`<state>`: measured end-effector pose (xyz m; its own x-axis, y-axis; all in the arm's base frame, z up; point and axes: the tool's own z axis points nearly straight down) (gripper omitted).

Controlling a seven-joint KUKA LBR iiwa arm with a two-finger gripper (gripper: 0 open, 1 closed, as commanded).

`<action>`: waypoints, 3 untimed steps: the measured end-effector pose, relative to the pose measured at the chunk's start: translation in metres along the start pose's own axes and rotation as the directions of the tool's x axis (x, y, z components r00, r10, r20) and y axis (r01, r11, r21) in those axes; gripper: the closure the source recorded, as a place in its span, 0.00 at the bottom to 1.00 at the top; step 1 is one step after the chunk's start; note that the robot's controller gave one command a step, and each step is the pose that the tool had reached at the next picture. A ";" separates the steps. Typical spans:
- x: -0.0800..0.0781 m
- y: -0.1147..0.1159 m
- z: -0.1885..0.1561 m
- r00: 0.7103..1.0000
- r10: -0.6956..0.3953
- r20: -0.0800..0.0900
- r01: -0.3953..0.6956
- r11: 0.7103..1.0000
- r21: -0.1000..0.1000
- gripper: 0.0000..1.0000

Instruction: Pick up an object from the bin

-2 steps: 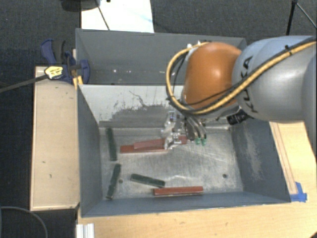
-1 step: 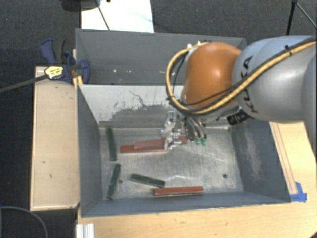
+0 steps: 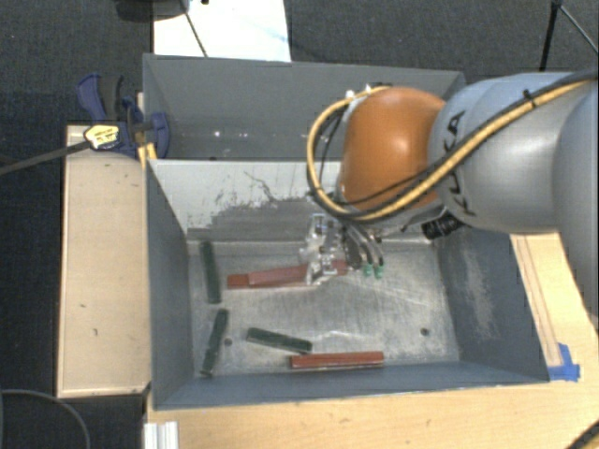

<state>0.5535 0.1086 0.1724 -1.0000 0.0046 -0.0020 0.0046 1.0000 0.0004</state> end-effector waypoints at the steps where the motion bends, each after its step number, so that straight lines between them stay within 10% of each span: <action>1: 0.001 -0.003 0.005 1.000 0.005 -0.002 -0.005 1.000 0.000 1.00; 3: 0.005 0.000 -0.044 1.000 0.029 -0.003 -0.029 1.000 0.000 1.00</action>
Offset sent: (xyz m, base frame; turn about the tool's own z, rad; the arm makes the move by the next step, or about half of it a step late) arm -0.0049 0.0029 0.0039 0.0307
